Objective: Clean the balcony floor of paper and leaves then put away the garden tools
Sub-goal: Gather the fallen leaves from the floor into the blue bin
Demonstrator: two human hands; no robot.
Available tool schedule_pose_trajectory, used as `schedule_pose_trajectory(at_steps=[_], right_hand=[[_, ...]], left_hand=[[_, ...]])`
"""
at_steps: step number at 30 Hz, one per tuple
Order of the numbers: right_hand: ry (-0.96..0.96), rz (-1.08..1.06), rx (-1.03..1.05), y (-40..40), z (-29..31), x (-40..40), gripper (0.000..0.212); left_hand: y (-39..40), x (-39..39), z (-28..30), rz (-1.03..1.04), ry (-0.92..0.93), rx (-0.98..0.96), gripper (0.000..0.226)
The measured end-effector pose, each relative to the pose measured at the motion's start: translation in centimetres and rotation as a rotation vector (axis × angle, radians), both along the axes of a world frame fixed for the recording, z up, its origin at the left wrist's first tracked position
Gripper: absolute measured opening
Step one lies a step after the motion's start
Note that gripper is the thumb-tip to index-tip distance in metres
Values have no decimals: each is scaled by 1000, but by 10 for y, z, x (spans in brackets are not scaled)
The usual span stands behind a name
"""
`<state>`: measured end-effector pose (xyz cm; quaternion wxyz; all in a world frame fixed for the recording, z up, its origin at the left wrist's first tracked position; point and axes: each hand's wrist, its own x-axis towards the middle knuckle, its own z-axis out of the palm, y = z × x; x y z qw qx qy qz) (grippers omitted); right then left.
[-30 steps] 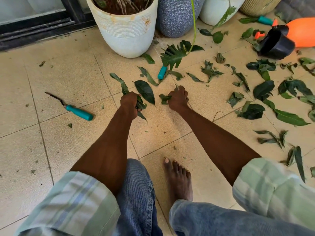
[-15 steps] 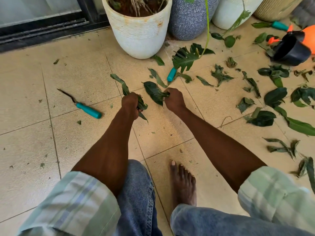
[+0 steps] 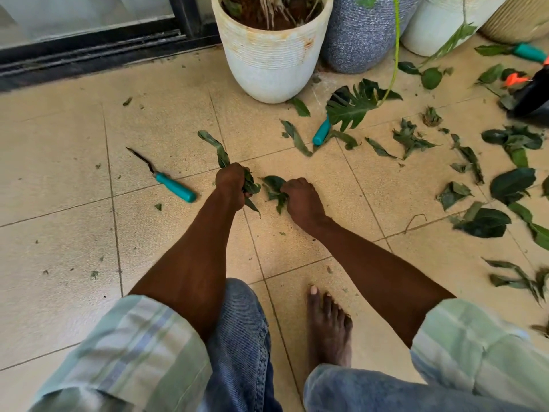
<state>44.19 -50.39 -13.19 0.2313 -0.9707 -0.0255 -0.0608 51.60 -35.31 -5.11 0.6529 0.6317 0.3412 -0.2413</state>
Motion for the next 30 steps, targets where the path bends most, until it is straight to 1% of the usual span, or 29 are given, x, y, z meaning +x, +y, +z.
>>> schedule_pose_trajectory(at_steps=[2,4,6,8,9,11,14,18,20,22,24,26,27,28,29,30], right_hand=[[-8,-18,-13,-2,2,-4,45],[52,-51,16,-4,4,-3,50],[136,-43,57,-6,7,6,41],[221,-105,49,-6,14,21,32],[238,-167,52,-7,20,30,29],[212,-261,36,-9,29,53,24],[225,-266,27,-13,38,95,27],[377,-202,-74,-19,28,135,28],[370,-207,-44,-19,16,133,29],[277,-224,-3,-13,9,115,25],[156,-117,-53,-5,4,84,16],[100,33,-74,-2,0,54,15],[83,42,-37,-2,1,43,20],[86,-8,41,-4,1,36,25],[95,-131,169,-6,7,31,29],[111,-298,328,-9,16,27,30]], left_hand=[[-6,0,1,-11,-7,0,30],[-9,0,1,-12,-10,-1,31],[-9,1,0,-6,-14,2,31],[-8,2,-2,-2,-12,7,33],[-7,2,-3,0,-9,9,33],[-6,5,-4,6,-6,16,33],[-3,10,-8,18,-6,24,33],[6,17,-17,30,10,8,29],[11,16,-19,39,22,7,26],[14,16,-21,49,33,-6,27],[14,15,-22,74,40,-63,30],[12,11,-21,82,41,-106,28],[9,9,-19,78,40,-112,26],[4,6,-18,77,41,-119,24],[-1,3,-17,74,44,-130,22],[-7,0,-14,52,44,-137,19]])
